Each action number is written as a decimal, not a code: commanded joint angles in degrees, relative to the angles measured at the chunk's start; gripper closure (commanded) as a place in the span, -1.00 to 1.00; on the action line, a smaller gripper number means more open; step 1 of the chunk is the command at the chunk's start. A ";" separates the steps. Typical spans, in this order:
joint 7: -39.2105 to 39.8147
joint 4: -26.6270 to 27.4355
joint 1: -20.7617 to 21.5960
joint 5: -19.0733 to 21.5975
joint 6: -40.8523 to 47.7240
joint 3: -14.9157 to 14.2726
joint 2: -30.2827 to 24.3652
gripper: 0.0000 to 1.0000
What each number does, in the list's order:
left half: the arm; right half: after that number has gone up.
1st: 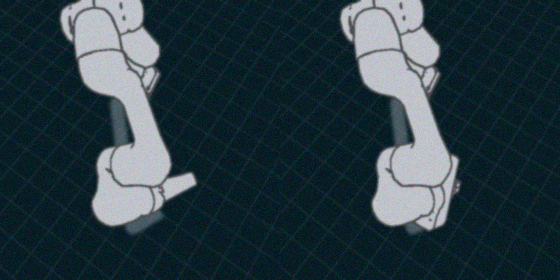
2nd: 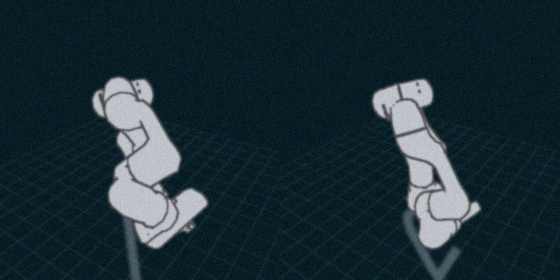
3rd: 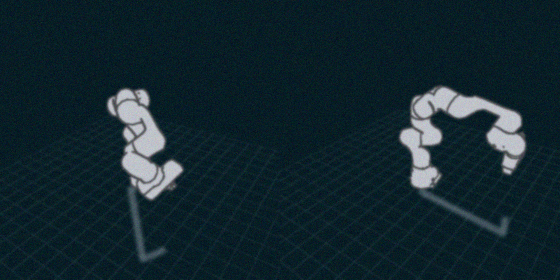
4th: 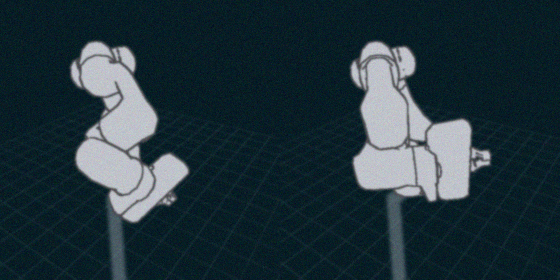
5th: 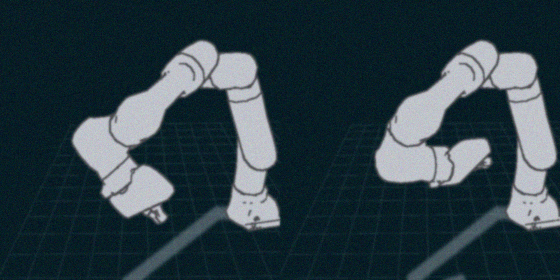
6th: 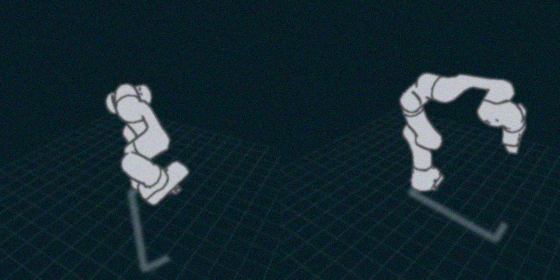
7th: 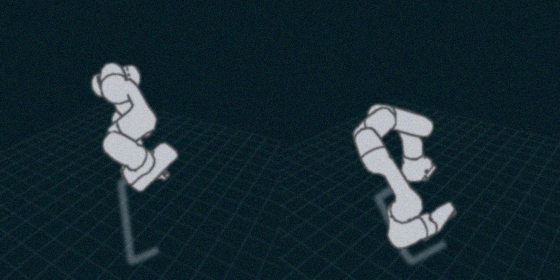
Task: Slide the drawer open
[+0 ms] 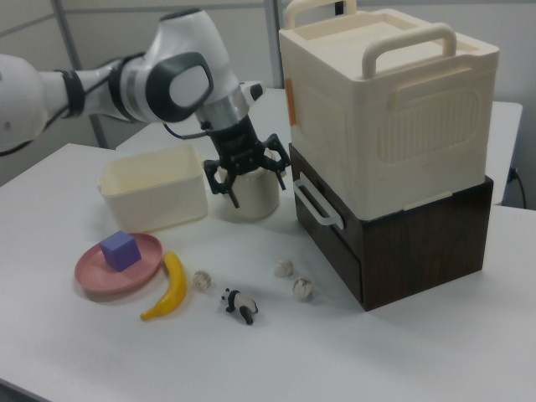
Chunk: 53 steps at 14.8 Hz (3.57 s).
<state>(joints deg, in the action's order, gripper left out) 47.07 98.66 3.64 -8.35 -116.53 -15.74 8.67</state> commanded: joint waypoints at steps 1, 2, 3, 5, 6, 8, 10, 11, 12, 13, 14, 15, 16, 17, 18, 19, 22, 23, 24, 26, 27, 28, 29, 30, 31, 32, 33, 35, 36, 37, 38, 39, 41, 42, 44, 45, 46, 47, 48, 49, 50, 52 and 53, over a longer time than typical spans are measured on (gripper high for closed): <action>-1.54 0.13 0.40 -1.67 -7.47 -0.34 3.19 -1.00; -1.63 0.13 0.23 -2.98 -9.57 -0.34 4.41 -1.00; -2.15 0.04 0.23 -4.21 -10.72 -0.34 5.38 -1.00; -4.52 -0.13 0.05 -5.45 -13.44 -0.34 6.79 -1.00; -5.14 -0.39 0.05 -5.45 -13.72 -0.34 7.15 -1.00; -5.85 -1.53 -0.30 -5.54 -13.90 -0.43 8.81 -1.00; -5.94 -1.80 -0.65 -5.54 -16.52 -0.52 9.26 -1.00; -5.94 -1.80 -0.65 -5.54 -17.06 -0.61 9.52 -1.00; -5.94 -1.89 -1.09 -5.63 -17.15 -0.78 10.39 -1.00; -5.94 -1.98 -1.35 -5.63 -17.50 -0.78 10.66 -1.00; -5.85 -1.89 -1.44 -6.67 -19.15 -0.78 10.84 -1.00; -5.94 -1.80 -1.70 -7.81 -19.95 -0.78 11.10 -1.00; -5.94 -1.80 -1.88 -8.17 -20.22 -0.78 11.37 -1.00; -5.94 -1.89 -1.88 -8.18 -20.31 -0.78 11.54 -1.00; -5.94 -1.72 -1.79 -8.18 -20.31 -0.78 11.63 -1.00; -5.94 -1.37 -1.71 -8.09 -20.23 -0.78 11.63 -1.00; -5.94 0.30 -0.39 -8.00 -20.05 -0.26 11.63 -1.00; -5.94 0.48 -0.04 -8.00 -20.05 -0.25 11.63 -1.00; -6.03 0.66 0.05 -8.00 -19.96 -0.25 11.63 -1.00; -6.20 0.75 0.58 -7.57 -19.88 -0.25 11.54 -1.00; -6.29 0.75 0.67 -7.39 -19.61 -0.25 11.37 -1.00; -6.90 0.83 0.67 -7.39 -19.52 -0.25 11.02 -1.00; -8.30 1.27 0.84 -7.39 -19.44 -0.25 10.67 -1.00; -9.97 1.97 0.84 -7.39 -19.44 -0.25 9.79 -1.00; -11.11 3.02 0.93 -7.39 -19.44 -0.17 8.74 -1.00; -11.73 4.25 1.02 -7.39 -18.91 -0.17 7.69 -1.00; -12.70 5.30 2.06 -7.39 -17.17 0.18 6.55 -1.00; -17.25 5.14 2.34 -7.39 -11.47 1.84 5.31 -1.00; -18.41 5.31 2.34 -7.30 -10.31 2.64 5.13 -1.00; -19.03 5.58 2.42 -7.30 -9.51 2.82 5.04 -1.00; -20.51 5.49 2.60 -7.30 -7.68 3.60 4.95 -1.00; -22.01 5.32 2.51 -7.30 -5.57 4.57 4.69 -1.00; -24.83 5.40 2.51 -7.21 -1.18 5.81 3.29 -1.00; -24.92 5.40 2.51 -7.12 0.67 6.25 2.76 -1.00; -24.84 5.23 2.51 -3.36 3.15 6.78 2.14 -1.00; -24.84 5.05 2.51 -2.13 3.24 6.78 2.14 -1.00; -24.84 4.70 2.43 -1.50 3.15 6.78 2.14 -1.00; -24.92 3.83 2.08 -0.28 3.07 6.78 2.14 -1.00; -25.18 2.69 1.81 1.56 3.15 6.78 2.05 -1.00; -26.06 1.29 1.37 5.58 3.24 6.17 1.70 -1.00; -27.89 0.75 0.24 8.49 3.33 6.07 0.13 -1.00; -35.87 0.66 -0.91 10.19 5.77 6.07 -3.64 -1.00; -42.17 0.66 -1.09 10.28 6.92 5.99 -5.31 -1.00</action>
<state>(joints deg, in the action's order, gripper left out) 15.51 98.22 2.93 0.30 -113.34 -9.55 8.61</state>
